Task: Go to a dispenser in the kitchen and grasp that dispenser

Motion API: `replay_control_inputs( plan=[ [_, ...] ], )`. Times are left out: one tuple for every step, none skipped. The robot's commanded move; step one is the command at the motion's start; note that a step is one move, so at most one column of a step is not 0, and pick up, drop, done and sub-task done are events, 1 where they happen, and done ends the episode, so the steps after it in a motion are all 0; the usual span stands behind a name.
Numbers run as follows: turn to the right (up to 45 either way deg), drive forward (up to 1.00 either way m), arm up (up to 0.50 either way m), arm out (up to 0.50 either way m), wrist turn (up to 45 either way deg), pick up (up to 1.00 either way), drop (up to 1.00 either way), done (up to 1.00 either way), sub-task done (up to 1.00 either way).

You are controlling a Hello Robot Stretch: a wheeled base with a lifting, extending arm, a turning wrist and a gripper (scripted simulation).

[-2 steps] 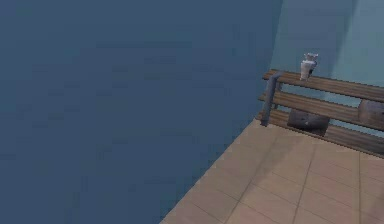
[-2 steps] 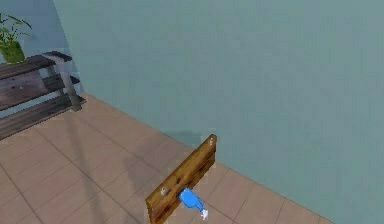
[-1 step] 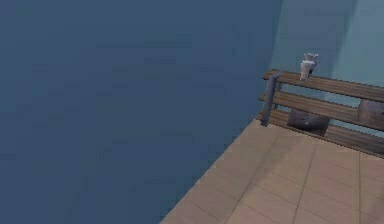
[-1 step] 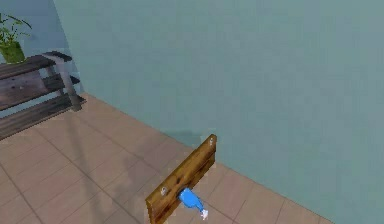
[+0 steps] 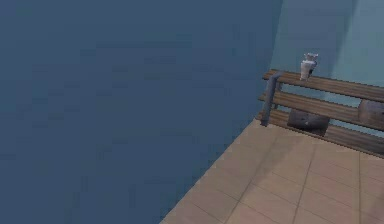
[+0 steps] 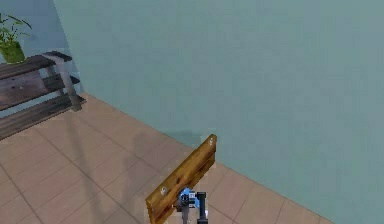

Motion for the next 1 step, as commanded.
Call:
replay_control_inputs(
  plan=[
    [0.0,0.00,0.00,0.00,45.0,0.00,0.00,0.00,0.00]
  ],
)
